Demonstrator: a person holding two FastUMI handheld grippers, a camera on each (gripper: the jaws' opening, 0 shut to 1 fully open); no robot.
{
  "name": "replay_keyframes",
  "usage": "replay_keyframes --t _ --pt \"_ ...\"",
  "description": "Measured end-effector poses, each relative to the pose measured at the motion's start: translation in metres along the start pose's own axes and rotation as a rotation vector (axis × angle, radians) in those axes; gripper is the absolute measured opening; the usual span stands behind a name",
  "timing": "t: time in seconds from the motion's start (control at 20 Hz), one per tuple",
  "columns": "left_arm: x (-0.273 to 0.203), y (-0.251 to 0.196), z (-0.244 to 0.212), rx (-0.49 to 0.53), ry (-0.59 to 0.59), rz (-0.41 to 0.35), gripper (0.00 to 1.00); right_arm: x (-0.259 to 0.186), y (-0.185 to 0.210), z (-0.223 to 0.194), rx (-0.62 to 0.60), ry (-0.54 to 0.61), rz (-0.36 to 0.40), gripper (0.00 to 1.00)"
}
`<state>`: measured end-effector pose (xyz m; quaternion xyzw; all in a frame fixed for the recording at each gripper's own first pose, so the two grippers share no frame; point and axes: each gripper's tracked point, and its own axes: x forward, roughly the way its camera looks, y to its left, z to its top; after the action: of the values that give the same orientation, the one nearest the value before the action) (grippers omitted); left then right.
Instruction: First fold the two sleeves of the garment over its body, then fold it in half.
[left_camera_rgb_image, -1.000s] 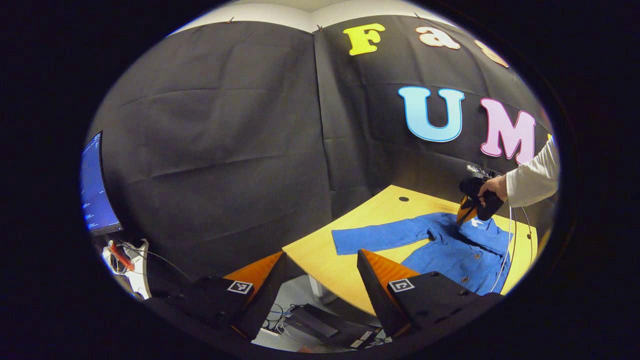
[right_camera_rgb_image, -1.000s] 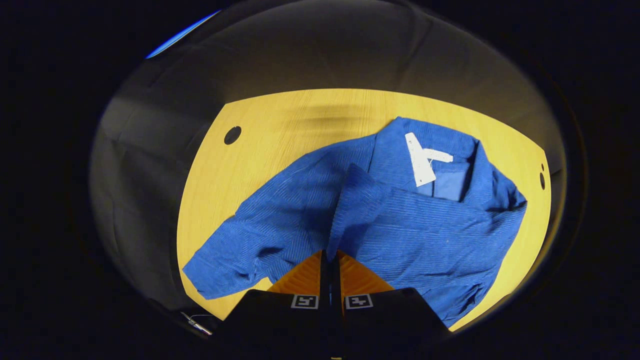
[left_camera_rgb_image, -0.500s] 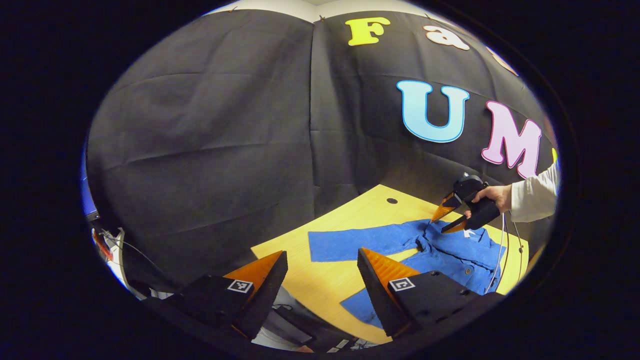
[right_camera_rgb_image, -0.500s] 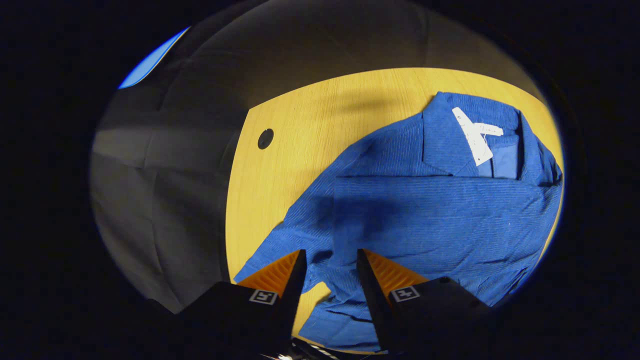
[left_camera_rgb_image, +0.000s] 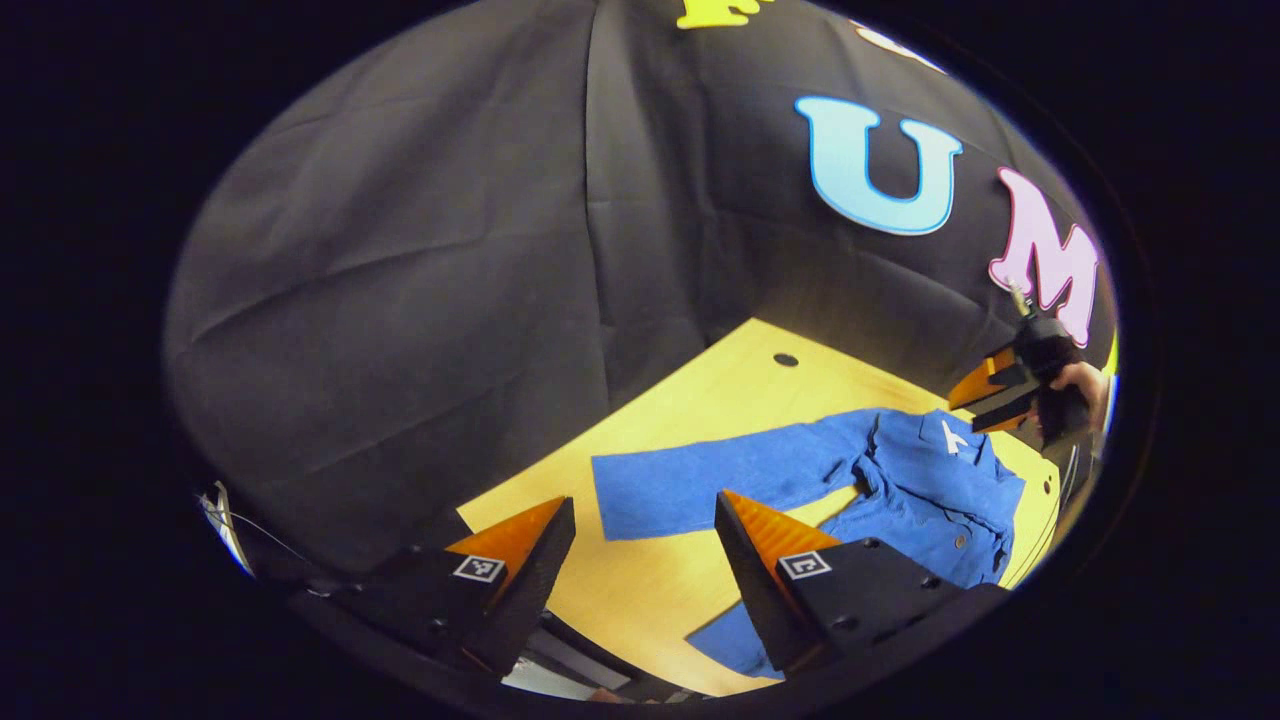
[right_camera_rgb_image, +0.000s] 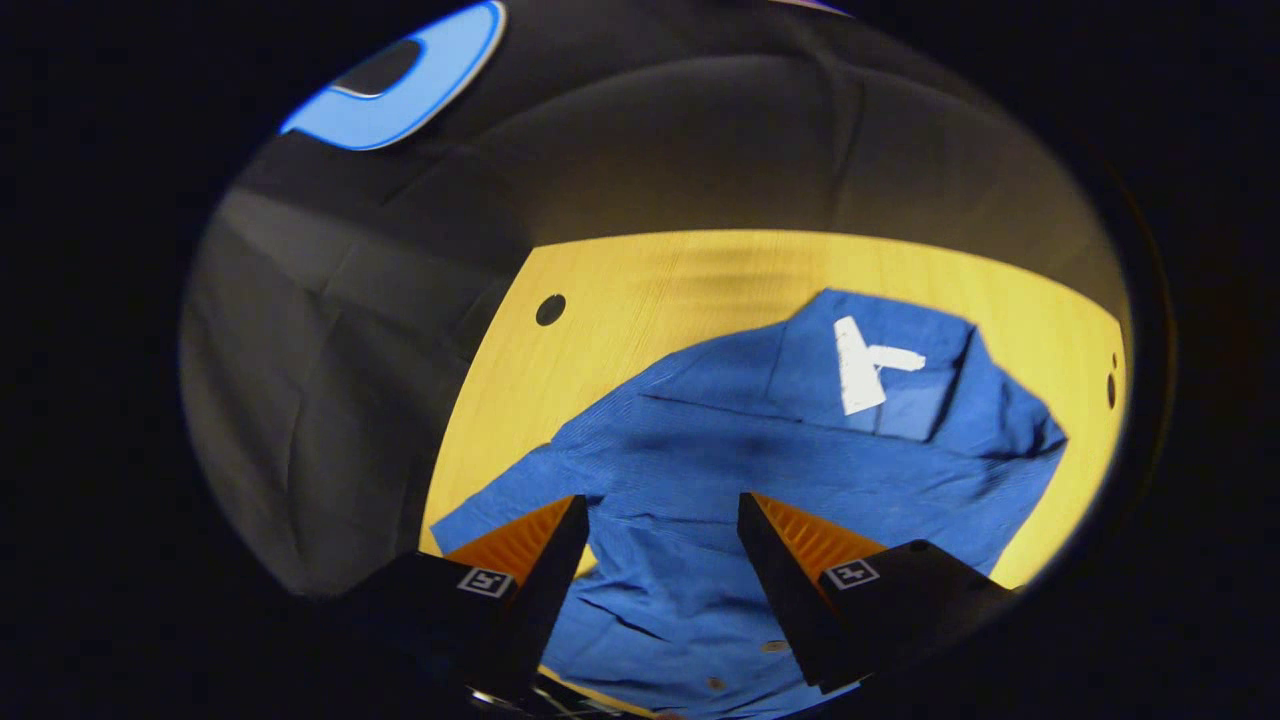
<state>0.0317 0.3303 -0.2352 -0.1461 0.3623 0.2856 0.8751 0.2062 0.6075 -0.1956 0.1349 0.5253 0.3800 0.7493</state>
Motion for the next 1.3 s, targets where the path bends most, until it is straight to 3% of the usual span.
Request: replay_keyframes --t 0.05,0.1,0.15,0.4,0.6,0.7,0.8,0.95,1.1,1.2,1.3 --pt "0.011 -0.001 0.003 0.008 0.035 0.002 0.83 -0.018 -0.008 0.004 -0.054 -0.049 -0.027 0.98" --pt "0.022 -0.002 0.004 0.017 0.057 0.005 0.84 -0.033 -0.018 0.007 -0.109 -0.097 -0.059 0.8" --pt "0.028 -0.002 0.01 0.027 0.071 0.012 0.83 -0.049 -0.021 0.01 -0.152 -0.147 -0.073 0.98" --pt "0.061 -0.006 0.016 0.031 0.178 0.003 0.83 -0.117 -0.027 0.011 -0.22 -0.316 -0.121 0.98" --pt "0.094 -0.014 -0.004 -0.062 0.327 0.032 0.84 -0.13 -0.021 -0.024 -0.197 -0.258 -0.082 0.99" --pt "0.107 -0.027 -0.012 -0.117 0.386 0.003 0.83 -0.133 -0.027 -0.036 -0.175 -0.229 -0.095 0.99" --pt "0.12 -0.03 -0.01 -0.106 0.414 -0.005 0.82 -0.138 -0.03 -0.042 -0.164 -0.235 -0.094 0.99" --pt "0.138 0.002 -0.004 -0.066 0.442 0.114 0.83 -0.144 -0.043 -0.058 -0.174 -0.215 -0.116 0.99" --pt "0.145 0.026 -0.013 -0.152 0.5 0.171 0.83 -0.145 -0.058 -0.07 -0.17 -0.197 -0.148 0.99" --pt "0.15 0.042 -0.021 -0.146 0.528 0.22 0.83 -0.143 -0.06 -0.079 -0.153 -0.173 -0.154 0.99" --pt "0.155 0.043 -0.025 -0.12 0.551 0.216 0.83 -0.14 -0.061 -0.083 -0.151 -0.159 -0.16 0.99"
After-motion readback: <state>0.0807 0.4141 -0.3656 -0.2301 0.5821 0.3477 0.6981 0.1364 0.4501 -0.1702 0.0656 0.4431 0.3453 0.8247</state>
